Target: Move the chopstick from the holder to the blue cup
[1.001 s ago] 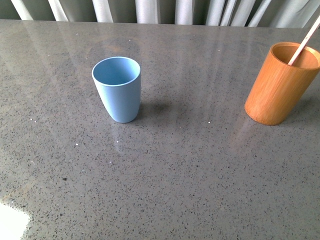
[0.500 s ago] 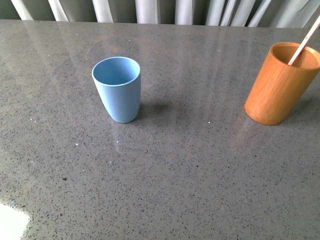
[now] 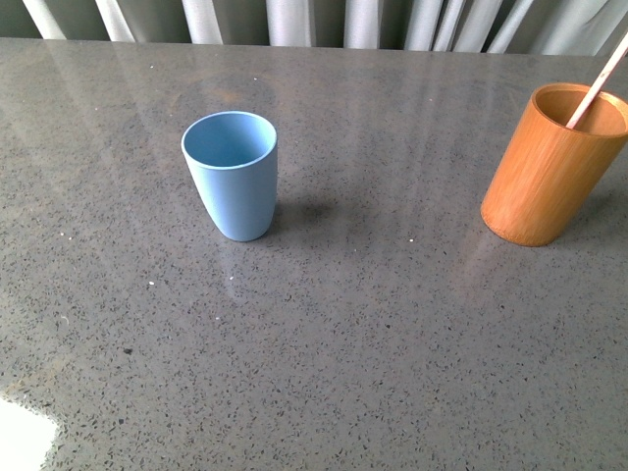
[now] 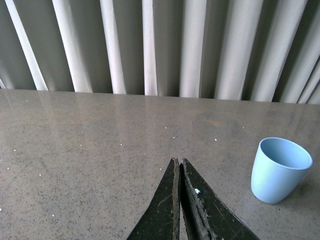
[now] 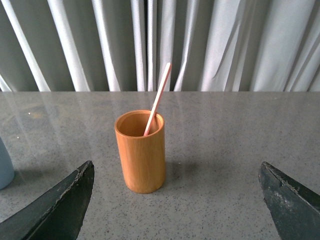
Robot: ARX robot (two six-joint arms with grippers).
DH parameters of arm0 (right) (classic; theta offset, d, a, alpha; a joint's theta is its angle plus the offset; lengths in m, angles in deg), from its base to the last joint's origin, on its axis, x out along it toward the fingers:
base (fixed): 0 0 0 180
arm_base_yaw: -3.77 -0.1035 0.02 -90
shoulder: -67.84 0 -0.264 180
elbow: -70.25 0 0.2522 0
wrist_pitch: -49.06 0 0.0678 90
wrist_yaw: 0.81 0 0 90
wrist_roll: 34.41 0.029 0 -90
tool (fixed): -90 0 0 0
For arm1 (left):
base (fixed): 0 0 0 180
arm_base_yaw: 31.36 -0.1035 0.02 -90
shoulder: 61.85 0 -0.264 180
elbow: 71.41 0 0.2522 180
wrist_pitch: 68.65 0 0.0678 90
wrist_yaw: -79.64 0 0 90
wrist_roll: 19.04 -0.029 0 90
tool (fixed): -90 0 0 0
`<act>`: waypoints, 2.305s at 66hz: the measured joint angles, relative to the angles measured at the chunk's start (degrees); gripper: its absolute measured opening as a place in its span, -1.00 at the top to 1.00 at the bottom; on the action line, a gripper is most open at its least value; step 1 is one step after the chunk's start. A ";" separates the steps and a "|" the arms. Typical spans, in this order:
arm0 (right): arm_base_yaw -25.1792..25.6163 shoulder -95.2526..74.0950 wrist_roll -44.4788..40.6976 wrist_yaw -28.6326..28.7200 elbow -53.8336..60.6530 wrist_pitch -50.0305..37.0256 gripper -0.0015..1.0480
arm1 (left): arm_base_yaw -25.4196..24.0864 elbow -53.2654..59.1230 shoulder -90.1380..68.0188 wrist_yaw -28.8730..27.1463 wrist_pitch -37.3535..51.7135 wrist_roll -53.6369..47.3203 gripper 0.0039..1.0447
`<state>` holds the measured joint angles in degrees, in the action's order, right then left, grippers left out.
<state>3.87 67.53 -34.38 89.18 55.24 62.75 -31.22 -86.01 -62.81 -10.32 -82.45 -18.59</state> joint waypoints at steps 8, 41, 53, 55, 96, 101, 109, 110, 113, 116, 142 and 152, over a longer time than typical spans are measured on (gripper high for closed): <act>0.00 0.04 0.00 0.00 -0.02 0.00 -0.83 | 0.00 0.00 0.04 -0.02 0.02 0.00 0.74; 0.00 0.04 0.00 0.00 -0.02 0.00 -0.83 | 0.00 0.00 0.04 -0.02 0.02 -0.11 -0.83; -0.83 -6.19 4.59 -3.58 -4.11 10.49 -0.83 | 0.00 0.00 0.04 -0.04 0.02 -0.11 -0.83; -0.57 -12.09 6.78 -3.85 -6.45 13.77 -0.83 | 0.00 0.00 0.04 -0.02 0.02 -0.11 -0.83; -2.51 -82.29 11.54 -2.10 -41.75 -18.97 -0.83 | 0.00 0.00 0.04 -0.02 0.02 -0.11 -0.83; -2.60 -86.79 12.26 -2.16 -45.38 -18.91 -0.83 | 0.00 0.00 0.04 -0.02 0.02 -0.11 -0.83; -2.60 -92.74 13.31 -2.58 -50.97 -17.73 -0.83 | 0.00 0.00 0.04 -0.02 0.02 -0.11 -0.83; -2.60 -93.57 13.33 -2.75 -51.71 -17.68 -0.83 | 0.00 0.00 0.04 -0.02 0.02 -0.11 -0.83; -2.62 -95.71 13.35 -3.04 -53.79 -17.64 -0.83 | 0.00 0.00 0.04 -0.02 0.02 -0.11 -0.83; -2.62 -96.98 13.33 -3.10 -54.93 -17.64 -0.83 | 0.00 0.00 0.04 -0.02 0.02 -0.11 -0.83; -3.45 -100.10 13.53 -3.67 -58.99 -17.18 -0.83 | 0.00 0.00 0.04 -0.04 0.02 -0.11 -0.83; -3.45 -101.04 13.60 -3.67 -59.43 -17.20 -0.83 | 0.00 0.00 0.04 -0.02 0.02 -0.11 -0.83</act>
<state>0.42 -33.52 -20.78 85.50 -4.19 45.54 -31.22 -86.01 -62.76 -10.35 -82.43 -18.70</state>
